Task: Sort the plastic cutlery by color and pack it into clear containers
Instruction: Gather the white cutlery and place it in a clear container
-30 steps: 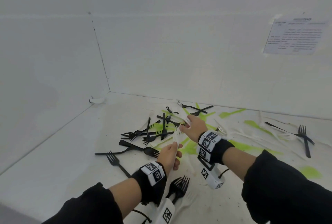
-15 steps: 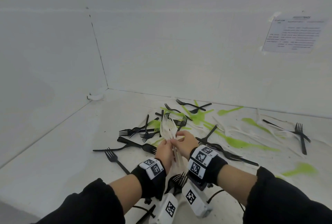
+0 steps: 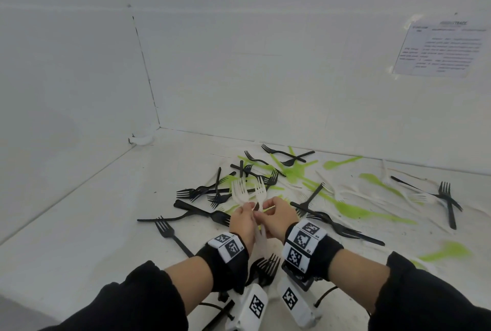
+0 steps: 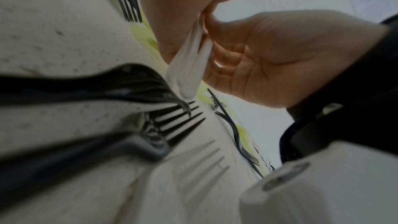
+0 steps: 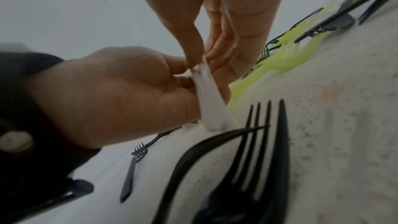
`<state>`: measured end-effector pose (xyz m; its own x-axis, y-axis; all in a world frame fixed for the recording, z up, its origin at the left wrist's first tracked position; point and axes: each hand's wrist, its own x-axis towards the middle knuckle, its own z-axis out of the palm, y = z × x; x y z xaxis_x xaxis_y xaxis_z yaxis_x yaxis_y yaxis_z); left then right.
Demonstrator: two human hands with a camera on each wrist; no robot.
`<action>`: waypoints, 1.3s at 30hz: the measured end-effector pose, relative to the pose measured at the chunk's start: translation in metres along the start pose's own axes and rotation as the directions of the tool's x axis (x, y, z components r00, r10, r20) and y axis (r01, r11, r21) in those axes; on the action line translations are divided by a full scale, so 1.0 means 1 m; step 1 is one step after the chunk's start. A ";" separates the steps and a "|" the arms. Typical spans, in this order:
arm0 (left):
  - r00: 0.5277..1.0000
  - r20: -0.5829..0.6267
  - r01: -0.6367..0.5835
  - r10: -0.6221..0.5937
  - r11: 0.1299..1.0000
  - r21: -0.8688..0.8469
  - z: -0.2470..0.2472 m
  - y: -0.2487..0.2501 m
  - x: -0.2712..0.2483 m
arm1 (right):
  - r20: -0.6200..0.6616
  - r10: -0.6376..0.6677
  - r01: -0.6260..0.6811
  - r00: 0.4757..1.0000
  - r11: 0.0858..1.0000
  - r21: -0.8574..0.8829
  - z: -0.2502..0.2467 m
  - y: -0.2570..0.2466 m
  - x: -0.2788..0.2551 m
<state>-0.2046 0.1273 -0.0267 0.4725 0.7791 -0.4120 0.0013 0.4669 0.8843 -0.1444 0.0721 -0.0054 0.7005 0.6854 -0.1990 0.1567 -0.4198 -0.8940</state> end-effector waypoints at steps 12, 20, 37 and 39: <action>0.976 0.165 0.170 -0.143 0.973 -0.159 -0.012 0.014 -0.006 | 0.066 -0.150 0.160 0.987 0.968 -0.193 0.003 -0.009 0.017; 0.997 -0.023 0.066 -0.071 0.985 -0.159 -0.028 0.024 0.002 | 0.176 -0.219 0.271 0.960 0.888 -0.370 0.004 -0.044 0.038; 0.976 -0.146 0.119 -0.161 0.958 -0.260 -0.068 0.035 0.025 | 0.494 -0.068 0.449 0.867 0.536 -0.715 0.114 -0.100 0.156; 0.976 -0.152 0.116 -0.157 0.962 -0.249 -0.068 0.035 0.027 | 0.428 -0.095 0.397 0.899 0.591 -0.702 0.115 -0.098 0.160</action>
<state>-0.2521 0.1930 -0.0217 0.3269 0.7507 -0.5741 -0.1637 0.6432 0.7480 -0.1277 0.2910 0.0049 0.3166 0.9106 -0.2655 0.8596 -0.3938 -0.3257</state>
